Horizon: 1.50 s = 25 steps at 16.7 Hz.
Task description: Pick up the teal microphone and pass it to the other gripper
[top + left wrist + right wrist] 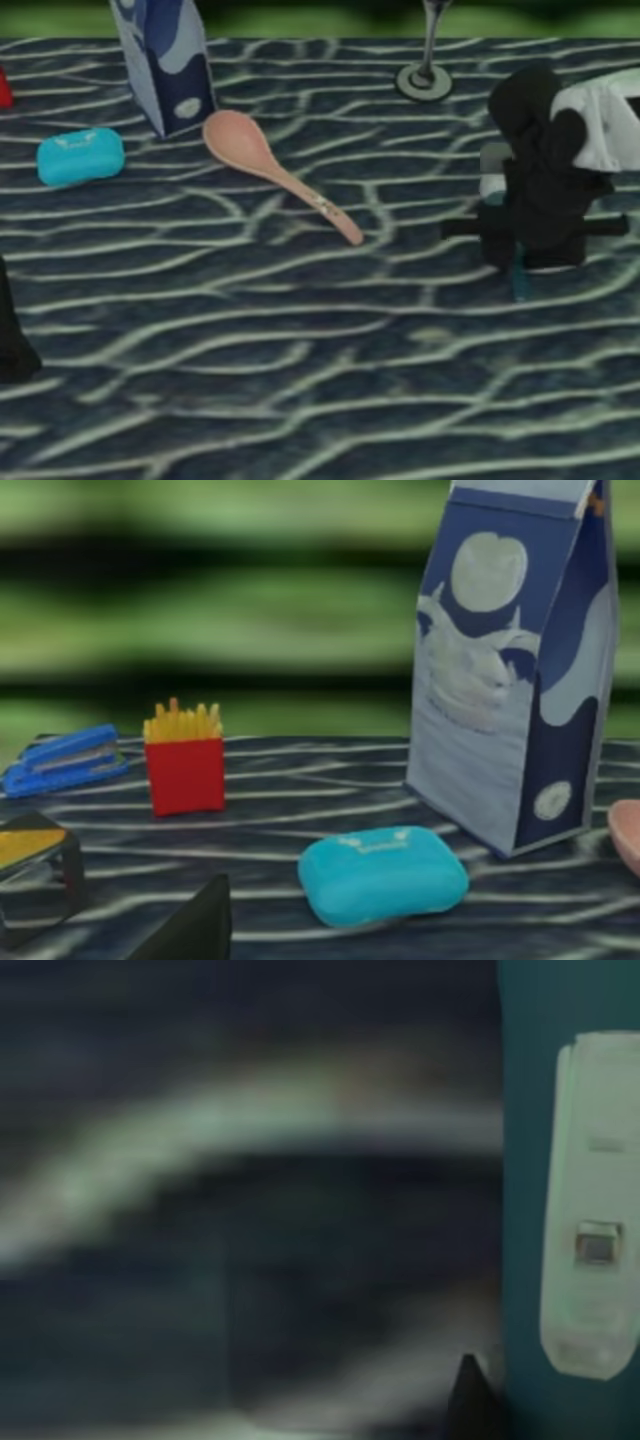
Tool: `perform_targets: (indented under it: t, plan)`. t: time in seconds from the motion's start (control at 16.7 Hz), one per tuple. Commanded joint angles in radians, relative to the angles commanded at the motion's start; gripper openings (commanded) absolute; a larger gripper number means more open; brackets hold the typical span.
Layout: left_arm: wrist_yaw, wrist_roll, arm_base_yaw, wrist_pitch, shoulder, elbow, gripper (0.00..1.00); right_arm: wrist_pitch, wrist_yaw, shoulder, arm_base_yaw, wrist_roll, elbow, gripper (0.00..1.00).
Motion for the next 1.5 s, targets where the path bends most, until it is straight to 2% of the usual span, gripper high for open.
perform_targets:
  t: [0.12, 0.3, 0.84, 1.08, 1.26, 1.5]
  plan:
    - [0.0, 0.0, 0.0, 0.0, 0.0, 0.0, 1.0, 0.072, -0.026, -0.014, 0.001, -0.019, -0.015, 0.0]
    - [0.0, 0.0, 0.0, 0.0, 0.0, 0.0, 1.0, 0.247, -0.086, -0.049, 0.001, -0.06, -0.059, 0.0]
    - [0.0, 0.0, 0.0, 0.0, 0.0, 0.0, 1.0, 1.053, -0.336, -0.222, -0.006, -0.236, -0.289, 0.0]
    - [0.0, 0.0, 0.0, 0.0, 0.0, 0.0, 1.0, 1.328, -0.429, -0.313, -0.009, -0.307, -0.373, 0.0]
    - [0.0, 0.0, 0.0, 0.0, 0.0, 0.0, 1.0, 1.426, -0.467, -0.361, -0.012, -0.339, -0.406, 0.0]
    - [0.0, 0.0, 0.0, 0.0, 0.0, 0.0, 1.0, 1.44, -0.473, -0.369, -0.012, -0.343, -0.41, 0.0]
